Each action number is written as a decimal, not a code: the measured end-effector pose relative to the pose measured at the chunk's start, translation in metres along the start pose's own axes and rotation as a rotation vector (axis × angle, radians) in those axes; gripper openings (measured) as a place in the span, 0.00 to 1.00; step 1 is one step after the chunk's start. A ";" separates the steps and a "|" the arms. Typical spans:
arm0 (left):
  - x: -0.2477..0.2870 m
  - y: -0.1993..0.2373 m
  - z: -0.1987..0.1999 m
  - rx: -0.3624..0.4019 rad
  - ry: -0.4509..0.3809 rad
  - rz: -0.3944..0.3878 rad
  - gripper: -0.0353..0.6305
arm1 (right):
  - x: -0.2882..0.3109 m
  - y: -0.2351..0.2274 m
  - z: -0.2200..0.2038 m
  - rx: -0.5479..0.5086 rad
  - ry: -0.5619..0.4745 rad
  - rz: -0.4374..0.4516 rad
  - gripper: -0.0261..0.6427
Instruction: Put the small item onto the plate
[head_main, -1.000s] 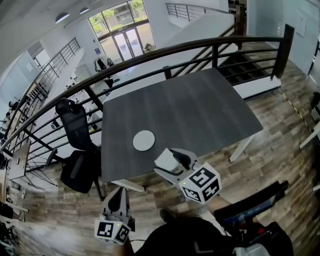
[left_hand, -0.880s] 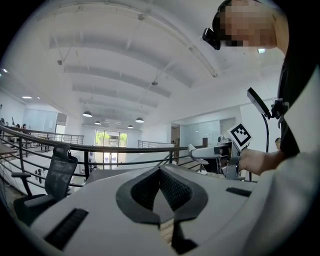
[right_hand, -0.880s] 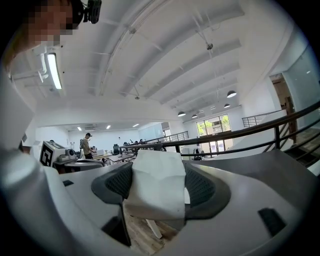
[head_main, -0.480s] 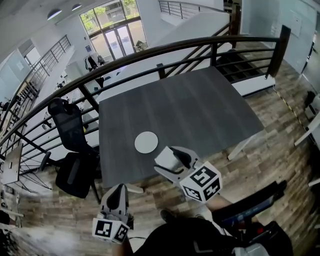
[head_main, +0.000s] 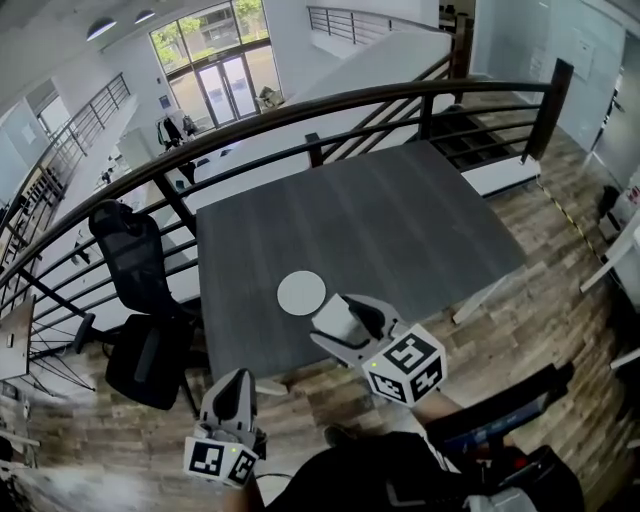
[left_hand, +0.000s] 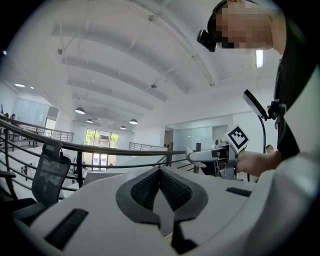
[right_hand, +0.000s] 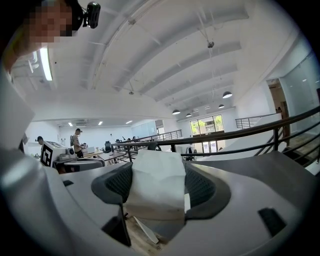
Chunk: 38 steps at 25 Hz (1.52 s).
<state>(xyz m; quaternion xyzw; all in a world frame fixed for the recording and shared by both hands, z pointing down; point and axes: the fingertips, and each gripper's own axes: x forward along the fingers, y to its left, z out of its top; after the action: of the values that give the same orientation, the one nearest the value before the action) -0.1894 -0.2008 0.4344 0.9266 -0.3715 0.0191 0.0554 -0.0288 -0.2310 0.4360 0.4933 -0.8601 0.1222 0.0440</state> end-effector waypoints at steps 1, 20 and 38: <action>0.000 0.005 -0.001 -0.001 0.004 -0.008 0.06 | 0.005 0.001 0.002 0.003 -0.002 -0.007 0.53; 0.029 0.020 0.015 0.004 0.009 -0.009 0.06 | 0.025 -0.028 0.031 0.001 -0.013 -0.010 0.53; 0.083 0.026 0.052 0.015 -0.053 0.170 0.06 | 0.081 -0.082 0.065 -0.072 -0.003 0.157 0.53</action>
<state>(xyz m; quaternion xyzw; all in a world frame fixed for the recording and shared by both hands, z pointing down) -0.1479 -0.2828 0.3910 0.8922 -0.4501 0.0019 0.0369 0.0036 -0.3555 0.4026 0.4225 -0.9001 0.0936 0.0505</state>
